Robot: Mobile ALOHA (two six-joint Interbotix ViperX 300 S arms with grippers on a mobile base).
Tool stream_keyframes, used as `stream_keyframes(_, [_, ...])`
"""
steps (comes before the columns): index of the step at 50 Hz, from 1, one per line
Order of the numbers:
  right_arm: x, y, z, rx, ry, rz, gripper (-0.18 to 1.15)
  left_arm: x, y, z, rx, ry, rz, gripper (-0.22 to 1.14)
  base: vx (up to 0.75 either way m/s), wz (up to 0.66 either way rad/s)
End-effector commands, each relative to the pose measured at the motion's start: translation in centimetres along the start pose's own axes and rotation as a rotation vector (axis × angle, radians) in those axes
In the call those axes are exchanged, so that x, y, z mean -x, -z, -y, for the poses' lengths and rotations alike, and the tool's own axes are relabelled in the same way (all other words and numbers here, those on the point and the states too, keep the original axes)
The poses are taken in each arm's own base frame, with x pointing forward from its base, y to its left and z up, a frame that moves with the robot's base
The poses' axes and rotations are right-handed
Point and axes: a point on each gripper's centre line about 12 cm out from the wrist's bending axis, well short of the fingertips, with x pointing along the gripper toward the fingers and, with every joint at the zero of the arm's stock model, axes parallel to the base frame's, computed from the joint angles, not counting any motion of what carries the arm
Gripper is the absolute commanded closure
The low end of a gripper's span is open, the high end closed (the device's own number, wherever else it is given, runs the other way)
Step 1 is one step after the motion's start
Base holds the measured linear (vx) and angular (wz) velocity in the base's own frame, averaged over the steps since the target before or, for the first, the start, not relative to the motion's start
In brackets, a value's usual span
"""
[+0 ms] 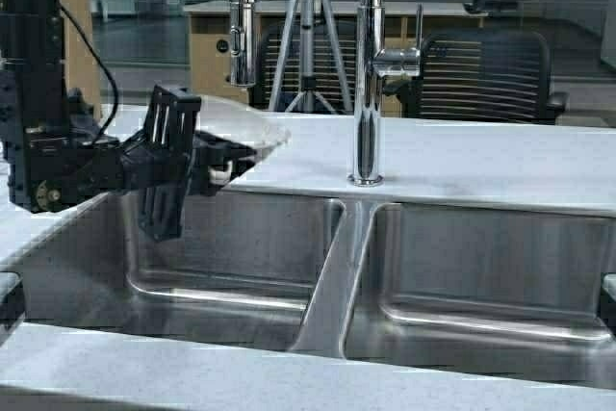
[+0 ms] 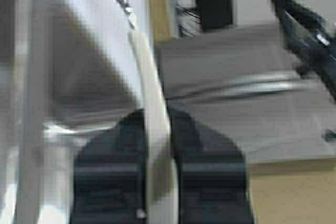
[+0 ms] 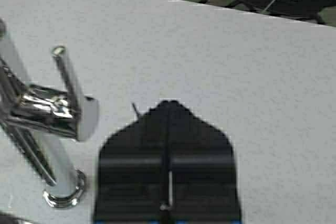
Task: Wash the pan
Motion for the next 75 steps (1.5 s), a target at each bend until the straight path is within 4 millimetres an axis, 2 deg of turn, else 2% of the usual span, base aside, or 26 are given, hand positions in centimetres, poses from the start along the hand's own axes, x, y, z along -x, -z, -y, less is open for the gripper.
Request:
stream_keyframes(1, [2.3,-0.6,0.0,-0.006,0.000,0.049,0.91,0.7,0.3,0.3,0.038,-0.071,-0.012,0.89,0.00,0.00])
stream_keyframes(8, [4.0,0.8,-1.0,-0.046,-0.020,0.030,0.91,1.7,1.4,-0.7,0.124,-0.153,-0.077,0.89,0.00,0.00])
stream_keyframes(16, [5.7,1.8,-2.5,-0.089,-0.059,0.060,0.91,1.7,1.9,-1.6,0.120,-0.205,-0.114,0.88,0.00,0.00])
stream_keyframes(23, [6.9,2.7,-2.7,-0.127,-0.065,0.092,0.91,3.1,1.3,-4.3,-0.002,-0.520,-0.100,0.88,0.00,0.00])
stream_keyframes(31, [8.0,3.4,-2.5,-0.160,-0.064,0.107,0.91,3.4,-0.6,-4.6,-0.262,-0.848,-0.191,0.88,0.00,0.01])
stream_keyframes(37, [8.5,3.7,-2.5,-0.161,-0.067,0.117,0.91,2.5,-2.5,-3.0,-0.473,-1.006,-0.329,0.88,0.00,0.03])
stream_keyframes(47, [9.1,4.1,-3.0,-0.156,-0.084,0.129,0.91,0.4,-4.9,1.3,-0.719,-1.023,-0.458,0.88,0.00,0.01])
stream_keyframes(57, [9.5,4.0,-3.0,-0.158,-0.086,0.144,0.92,0.4,-6.3,4.8,-0.933,-1.107,-0.574,0.87,0.00,0.01])
stream_keyframes(63, [9.7,3.6,-3.0,-0.159,-0.088,0.155,0.91,0.9,-7.1,7.3,-1.007,-1.181,-0.559,0.87,0.00,0.00])
stream_keyframes(67, [9.7,3.5,-3.0,-0.159,-0.088,0.161,0.91,1.0,-7.5,7.7,-1.037,-1.191,-0.526,0.87,0.00,0.00])
stream_keyframes(75, [9.5,3.2,-3.1,-0.158,-0.089,0.169,0.91,0.8,-7.7,6.5,-1.132,-1.211,-0.573,0.88,0.00,0.00])
